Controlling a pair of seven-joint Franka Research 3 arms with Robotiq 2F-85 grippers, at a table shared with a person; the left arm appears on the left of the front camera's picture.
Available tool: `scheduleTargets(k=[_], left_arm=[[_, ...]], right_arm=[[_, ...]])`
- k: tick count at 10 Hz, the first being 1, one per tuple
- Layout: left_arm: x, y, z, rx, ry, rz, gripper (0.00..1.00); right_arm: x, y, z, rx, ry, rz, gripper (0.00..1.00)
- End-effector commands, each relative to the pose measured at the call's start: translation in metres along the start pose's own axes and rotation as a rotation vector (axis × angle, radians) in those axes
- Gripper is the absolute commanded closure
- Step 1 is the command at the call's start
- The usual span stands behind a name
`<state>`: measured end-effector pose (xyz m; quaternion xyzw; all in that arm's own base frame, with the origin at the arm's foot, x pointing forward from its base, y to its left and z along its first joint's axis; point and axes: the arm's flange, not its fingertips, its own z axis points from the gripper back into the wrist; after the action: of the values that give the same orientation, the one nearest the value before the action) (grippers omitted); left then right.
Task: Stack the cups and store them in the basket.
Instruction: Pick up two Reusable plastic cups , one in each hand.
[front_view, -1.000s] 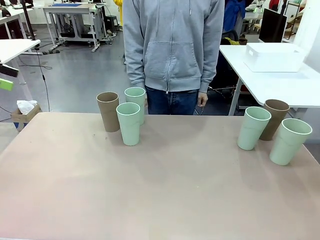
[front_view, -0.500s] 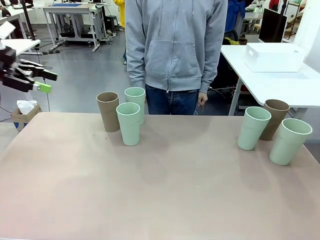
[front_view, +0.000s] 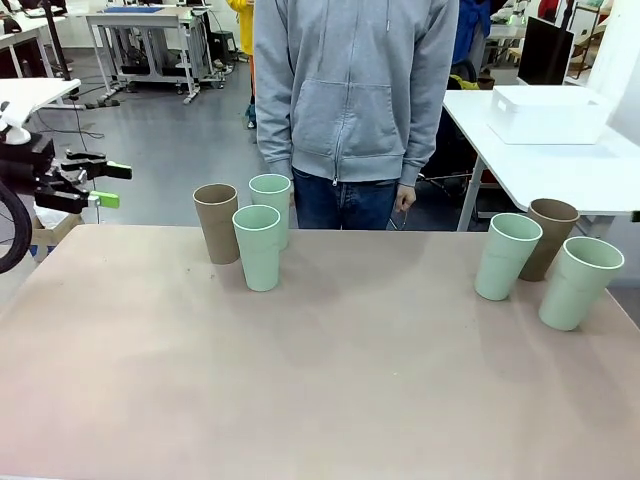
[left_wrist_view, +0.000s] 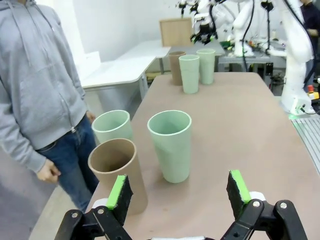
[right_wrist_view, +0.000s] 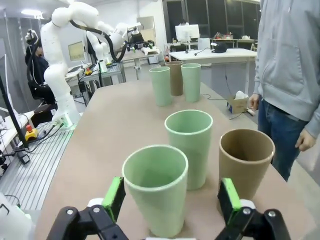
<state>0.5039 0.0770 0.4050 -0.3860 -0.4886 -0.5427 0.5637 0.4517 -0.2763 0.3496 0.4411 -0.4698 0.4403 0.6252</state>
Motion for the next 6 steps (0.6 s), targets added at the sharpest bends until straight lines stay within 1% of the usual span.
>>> scheduleTargets(k=[1, 4, 5, 6], left_arm=[[0.013, 0.0, 0.002, 0.029, 0.035, -0.006, 0.0], [0.013, 0.0, 0.002, 0.029, 0.035, -0.006, 0.0], [0.004, 0.002, 0.003, 0.015, 0.016, -0.009, 0.0], [-0.013, 0.02, -0.002, 0.026, -0.01, -0.018, 0.0]], right_arm=[[0.013, 0.003, -0.009, -0.004, 0.018, -0.001, 0.0], [0.013, 0.003, -0.009, -0.004, 0.018, -0.001, 0.0], [0.013, 0.003, -0.009, -0.004, 0.018, -0.001, 0.0], [0.008, -0.003, -0.005, 0.006, 0.002, 0.017, 0.0]])
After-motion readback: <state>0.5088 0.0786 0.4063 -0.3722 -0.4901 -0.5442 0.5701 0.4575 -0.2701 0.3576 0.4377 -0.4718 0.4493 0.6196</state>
